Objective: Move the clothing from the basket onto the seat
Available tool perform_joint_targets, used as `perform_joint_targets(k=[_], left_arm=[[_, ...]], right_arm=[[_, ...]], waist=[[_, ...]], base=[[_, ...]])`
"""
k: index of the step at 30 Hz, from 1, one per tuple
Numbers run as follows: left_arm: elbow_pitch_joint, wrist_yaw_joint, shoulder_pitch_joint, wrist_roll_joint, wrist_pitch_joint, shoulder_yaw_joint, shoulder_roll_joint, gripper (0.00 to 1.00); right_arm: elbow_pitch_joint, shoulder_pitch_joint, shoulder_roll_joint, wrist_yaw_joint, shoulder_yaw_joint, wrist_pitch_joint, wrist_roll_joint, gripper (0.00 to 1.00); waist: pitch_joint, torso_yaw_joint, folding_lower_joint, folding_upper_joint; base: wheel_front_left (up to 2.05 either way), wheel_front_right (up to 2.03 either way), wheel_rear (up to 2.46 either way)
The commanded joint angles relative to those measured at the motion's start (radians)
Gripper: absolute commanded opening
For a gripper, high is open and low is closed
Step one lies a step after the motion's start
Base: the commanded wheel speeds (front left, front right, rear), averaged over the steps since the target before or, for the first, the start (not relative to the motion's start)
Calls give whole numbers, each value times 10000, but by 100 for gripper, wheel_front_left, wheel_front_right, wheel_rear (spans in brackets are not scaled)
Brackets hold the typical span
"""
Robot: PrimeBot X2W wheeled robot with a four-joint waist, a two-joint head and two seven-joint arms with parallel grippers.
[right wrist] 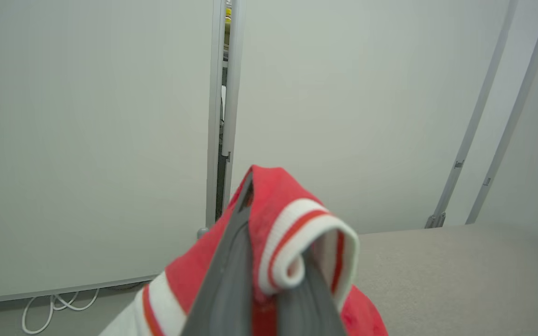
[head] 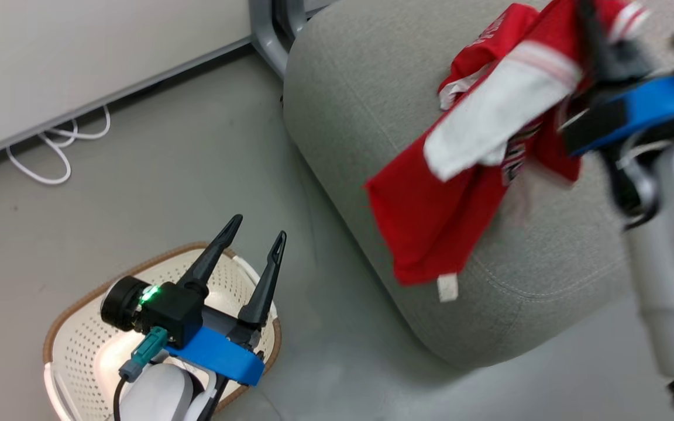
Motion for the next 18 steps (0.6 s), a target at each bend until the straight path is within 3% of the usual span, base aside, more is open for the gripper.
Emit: perform_joint_targets(k=[1, 11, 18], left_arm=[[-87, -16, -264, 63, -30, -16, 109, 100], [-558, -16, -1125, 177, -30, -313, 619, 100], [-914, -16, -1892, 284, -29, -567, 937, 100]], right_arm=[[-219, -353, -287, -1, -339, 184, -145, 0], [-1943, -2433, -2071, -1, -2509, 1678, -487, 0], [-1660, -3323, -3115, -1, -3905, 1622, -584, 0]], waist=[[368, 280, -1, 0], [1786, 790, -1, 0], [2854, 1050, -1, 0]], base=[[0, 0, 0], [0, 0, 0], [0, 0, 0]])
